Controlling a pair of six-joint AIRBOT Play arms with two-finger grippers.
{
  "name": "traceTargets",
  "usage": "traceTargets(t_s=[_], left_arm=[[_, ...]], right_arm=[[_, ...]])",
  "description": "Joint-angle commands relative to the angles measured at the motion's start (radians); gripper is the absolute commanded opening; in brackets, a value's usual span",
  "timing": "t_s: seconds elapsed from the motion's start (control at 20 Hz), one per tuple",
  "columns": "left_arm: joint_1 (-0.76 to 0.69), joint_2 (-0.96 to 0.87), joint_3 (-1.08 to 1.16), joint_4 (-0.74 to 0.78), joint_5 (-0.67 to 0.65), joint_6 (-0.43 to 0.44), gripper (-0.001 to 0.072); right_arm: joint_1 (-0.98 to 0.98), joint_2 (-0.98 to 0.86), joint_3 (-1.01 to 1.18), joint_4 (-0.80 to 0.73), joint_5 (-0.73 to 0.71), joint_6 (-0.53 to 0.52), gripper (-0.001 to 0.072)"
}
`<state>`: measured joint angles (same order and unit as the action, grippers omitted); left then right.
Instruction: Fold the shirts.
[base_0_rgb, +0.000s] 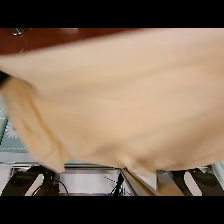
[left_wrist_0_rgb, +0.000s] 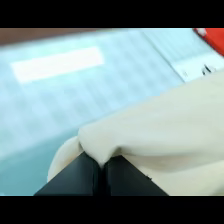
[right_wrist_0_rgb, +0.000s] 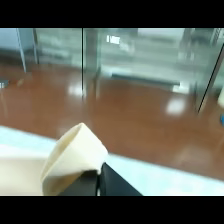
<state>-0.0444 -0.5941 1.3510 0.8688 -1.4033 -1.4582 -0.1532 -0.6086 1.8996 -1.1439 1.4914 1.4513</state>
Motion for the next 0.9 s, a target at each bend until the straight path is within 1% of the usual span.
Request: traceTargets(t_s=[0.0,0.05,0.1,0.2,0.25,0.3,0.4,0.5,0.6,0.7,0.75,0.8,0.85], left_arm=[[-0.011,-0.003,-0.315,-0.153,0.02,0.05,0.0027],[-0.032,-0.016,-0.423,-0.156,0.096,0.055,0.0027],[-0.059,-0.037,-0.511,-0.156,0.184,0.059,0.0027],[-0.145,-0.118,-0.632,-0.163,0.391,0.06,0.0027],[-0.201,-0.184,-0.645,-0.163,0.478,0.087,0.0027],[-0.249,-0.261,-0.639,-0.163,0.558,0.153,0.0027],[-0.311,-0.417,-0.596,-0.163,0.688,0.194,0.0027],[-0.327,-0.565,-0.522,-0.163,0.752,0.193,0.0027],[-0.323,-0.702,-0.414,-0.164,0.729,0.189,0.0028],[-0.323,-0.787,-0.313,-0.162,0.666,0.191,0.0035],[-0.32,-0.816,-0.265,-0.162,0.625,0.19,0.0148],[-0.312,-0.834,-0.229,-0.161,0.582,0.19,0.0479],[-0.294,-0.84,-0.196,-0.145,0.526,0.19,0.0706]], right_arm=[[-0.001,0.019,-0.197,0.02,0.046,-0.001,0.0022],[-0.001,0.018,-0.288,0.014,0.036,-0.009,0.0022],[-0.001,0.018,-0.395,0.006,-0.009,-0.017,0.0022],[-0.001,-0.018,-0.573,-0.011,-0.171,-0.024,0.0022],[-0.001,-0.067,-0.628,-0.02,-0.255,-0.023,0.0022],[-0.001,-0.141,-0.642,-0.018,-0.311,-0.017,0.0022],[-0.001,-0.308,-0.624,0.025,-0.395,-0.011,0.0022],[-0.001,-0.483,-0.577,0.075,-0.432,0.003,0.0022],[-0.001,-0.646,-0.514,0.137,-0.426,0.01,0.0023],[-0.001,-0.774,-0.465,0.183,-0.411,0.045,0.0023],[-0.001,-0.819,-0.449,0.196,-0.402,0.058,0.0031],[-0.007,-0.855,-0.438,0.217,-0.385,0.061,0.0217],[-0.018,-0.871,-0.436,0.237,-0.366,0.056,0.0571]])
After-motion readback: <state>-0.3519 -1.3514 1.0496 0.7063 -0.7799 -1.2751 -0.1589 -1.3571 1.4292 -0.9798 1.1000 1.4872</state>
